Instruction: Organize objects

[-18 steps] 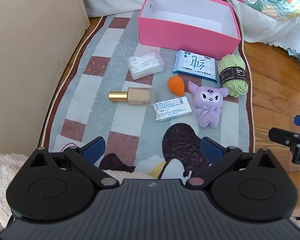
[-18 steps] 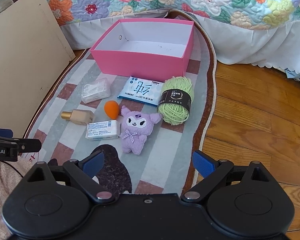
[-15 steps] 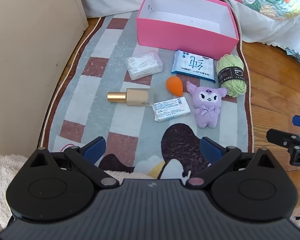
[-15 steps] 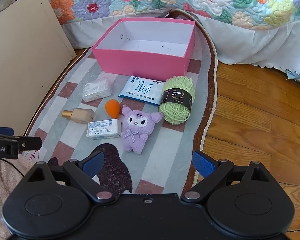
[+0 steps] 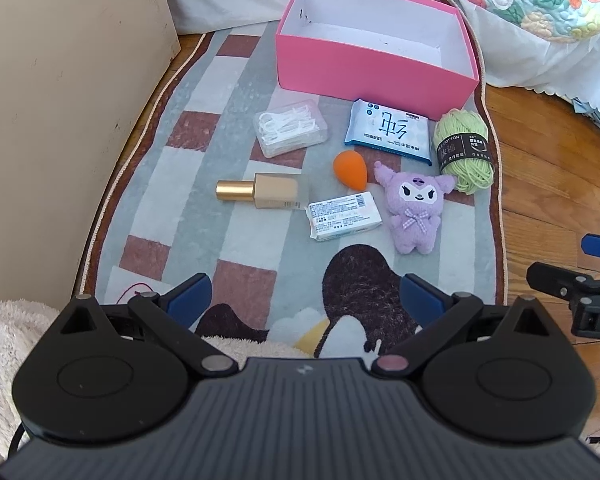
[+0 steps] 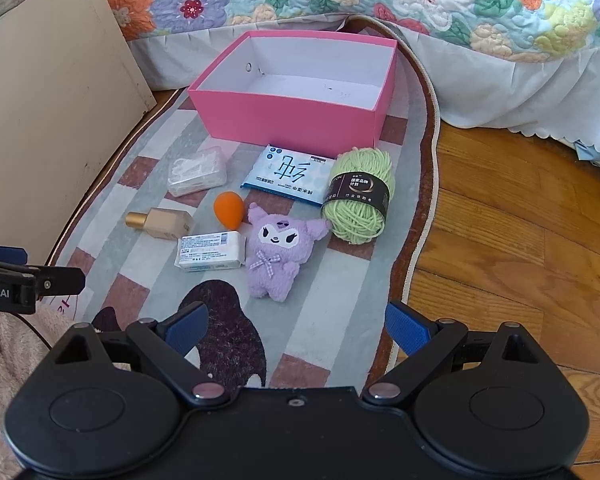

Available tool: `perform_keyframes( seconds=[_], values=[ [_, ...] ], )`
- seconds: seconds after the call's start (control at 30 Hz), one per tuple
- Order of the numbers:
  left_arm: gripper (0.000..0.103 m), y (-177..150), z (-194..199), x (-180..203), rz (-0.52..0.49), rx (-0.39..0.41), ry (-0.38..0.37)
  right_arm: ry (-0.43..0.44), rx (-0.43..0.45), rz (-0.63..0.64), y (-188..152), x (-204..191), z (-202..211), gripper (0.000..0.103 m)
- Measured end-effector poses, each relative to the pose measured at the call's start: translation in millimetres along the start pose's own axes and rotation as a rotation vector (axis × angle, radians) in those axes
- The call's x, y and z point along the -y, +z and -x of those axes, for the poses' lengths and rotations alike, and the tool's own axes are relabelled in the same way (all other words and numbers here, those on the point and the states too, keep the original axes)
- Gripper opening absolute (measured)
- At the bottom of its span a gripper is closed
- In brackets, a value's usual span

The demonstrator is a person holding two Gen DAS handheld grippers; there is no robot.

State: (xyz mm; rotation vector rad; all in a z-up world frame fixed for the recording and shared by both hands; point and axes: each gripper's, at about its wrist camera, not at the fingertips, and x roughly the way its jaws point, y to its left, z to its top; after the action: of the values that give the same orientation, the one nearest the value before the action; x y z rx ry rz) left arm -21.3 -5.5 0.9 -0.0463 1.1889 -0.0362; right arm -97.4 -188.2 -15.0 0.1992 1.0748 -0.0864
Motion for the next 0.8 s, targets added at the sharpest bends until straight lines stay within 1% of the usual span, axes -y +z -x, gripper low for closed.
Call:
perform_keyframes(
  seconds=[0.8],
  values=[
    [0.102,-0.5,-1.9,-0.6,0.011,-0.012,-0.011,-0.004,-0.009,0.018,-1.6,-1.8,-1.4,0.097]
  ],
)
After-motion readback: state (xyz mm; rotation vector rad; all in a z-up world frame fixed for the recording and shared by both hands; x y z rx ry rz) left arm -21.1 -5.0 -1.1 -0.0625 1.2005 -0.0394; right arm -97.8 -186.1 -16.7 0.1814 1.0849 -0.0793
